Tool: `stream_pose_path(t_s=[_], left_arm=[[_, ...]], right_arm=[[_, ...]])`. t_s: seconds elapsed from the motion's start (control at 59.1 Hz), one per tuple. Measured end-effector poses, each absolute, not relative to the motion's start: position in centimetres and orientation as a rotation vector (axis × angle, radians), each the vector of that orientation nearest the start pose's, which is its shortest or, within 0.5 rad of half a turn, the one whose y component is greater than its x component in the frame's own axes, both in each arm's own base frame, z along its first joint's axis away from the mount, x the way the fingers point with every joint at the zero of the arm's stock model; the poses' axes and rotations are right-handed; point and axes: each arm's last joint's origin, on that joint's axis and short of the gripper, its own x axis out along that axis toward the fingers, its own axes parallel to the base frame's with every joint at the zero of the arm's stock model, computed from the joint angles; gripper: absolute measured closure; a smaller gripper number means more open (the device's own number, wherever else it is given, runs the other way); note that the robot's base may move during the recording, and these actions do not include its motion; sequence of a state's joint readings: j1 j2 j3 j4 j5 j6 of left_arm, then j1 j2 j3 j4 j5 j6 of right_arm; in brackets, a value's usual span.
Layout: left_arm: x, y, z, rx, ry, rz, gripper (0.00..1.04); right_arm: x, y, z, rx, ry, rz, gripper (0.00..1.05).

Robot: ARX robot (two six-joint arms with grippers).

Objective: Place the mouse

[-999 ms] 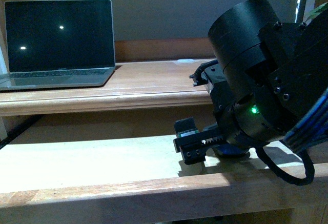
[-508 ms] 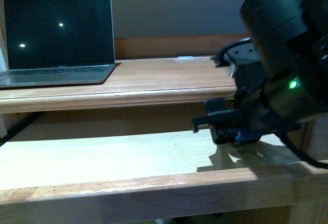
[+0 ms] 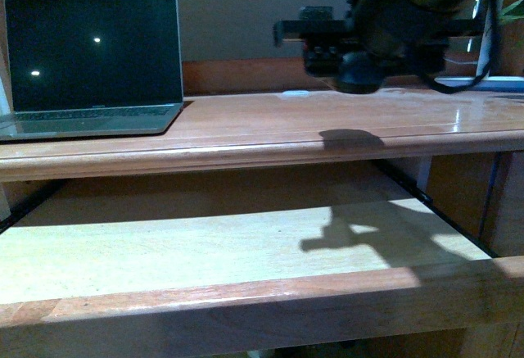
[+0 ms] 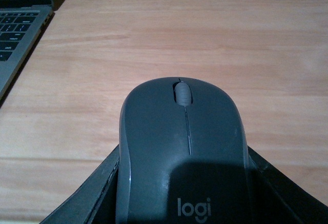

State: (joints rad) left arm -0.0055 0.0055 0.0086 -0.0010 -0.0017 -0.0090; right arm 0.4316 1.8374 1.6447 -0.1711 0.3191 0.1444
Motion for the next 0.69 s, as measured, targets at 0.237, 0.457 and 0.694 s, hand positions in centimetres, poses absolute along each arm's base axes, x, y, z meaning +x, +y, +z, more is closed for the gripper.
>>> stream_pose_path(t_s=[0.237,0.457,0.694], left_arm=[[9.8,0.0,16.6,-0.009,-0.002,-0.003,0.08],[9.8,0.0,16.6,-0.009,-0.002,-0.004,0.08],[9.8,0.0,16.6,-0.009,-0.002,-0.004,0.08]], right_arm=[[43.7,23.7,32.4,-0.039,0.364,0.082,0.50],[45.5,26.8,31.2,-0.061,0.353,0.057,0.50],[46.5,27.9,29.1,-0.084,0.368,0.025,0.50]])
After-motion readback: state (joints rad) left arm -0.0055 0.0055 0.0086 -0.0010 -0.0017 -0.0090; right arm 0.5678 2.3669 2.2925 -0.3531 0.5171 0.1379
